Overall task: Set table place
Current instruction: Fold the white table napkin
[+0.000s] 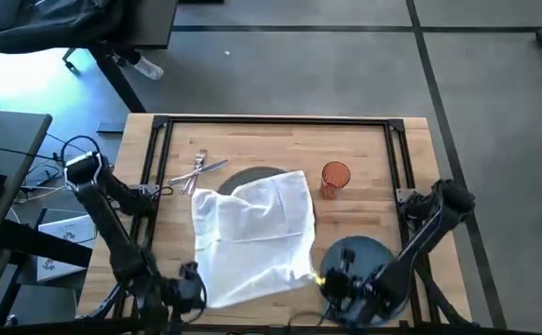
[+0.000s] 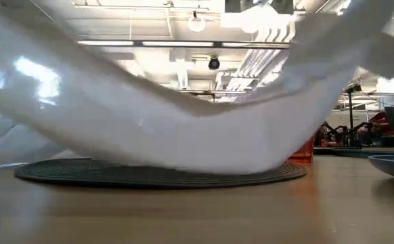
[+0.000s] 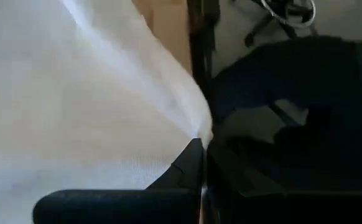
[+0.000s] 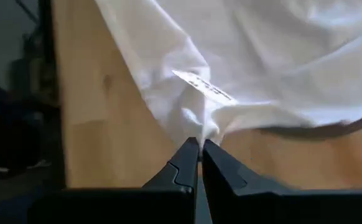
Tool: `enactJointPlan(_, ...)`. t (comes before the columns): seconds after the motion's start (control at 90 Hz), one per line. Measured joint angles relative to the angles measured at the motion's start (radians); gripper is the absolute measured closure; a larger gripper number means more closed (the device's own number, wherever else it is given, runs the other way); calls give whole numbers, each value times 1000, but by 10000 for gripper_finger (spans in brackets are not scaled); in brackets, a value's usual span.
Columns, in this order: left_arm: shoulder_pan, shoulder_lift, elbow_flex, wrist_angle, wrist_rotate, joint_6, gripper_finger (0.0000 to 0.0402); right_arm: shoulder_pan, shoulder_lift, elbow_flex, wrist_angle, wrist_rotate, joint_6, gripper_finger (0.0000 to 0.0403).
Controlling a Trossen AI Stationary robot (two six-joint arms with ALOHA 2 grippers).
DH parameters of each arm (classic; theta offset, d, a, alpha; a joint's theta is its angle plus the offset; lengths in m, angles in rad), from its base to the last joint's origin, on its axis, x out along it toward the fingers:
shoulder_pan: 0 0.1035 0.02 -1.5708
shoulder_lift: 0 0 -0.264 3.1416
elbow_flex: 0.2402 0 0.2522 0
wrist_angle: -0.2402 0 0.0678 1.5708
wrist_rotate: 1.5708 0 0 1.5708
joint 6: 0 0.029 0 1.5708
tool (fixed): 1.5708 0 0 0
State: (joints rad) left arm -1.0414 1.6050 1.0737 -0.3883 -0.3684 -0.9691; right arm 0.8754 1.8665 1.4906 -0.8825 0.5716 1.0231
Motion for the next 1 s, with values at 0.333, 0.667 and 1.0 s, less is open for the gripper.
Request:
enactJointPlan(0.333,17,196,0,27,249,-116,392,18,76,0,56,-102,53,402)
enactJointPlan(0.667,46,185,37,-65,514,-208,308,-22,64,0,54,-253,50,300)
enactJointPlan(1.0,79,-45,70,-337,14,-105,302,-179,23,0,100,-231,-216,221)
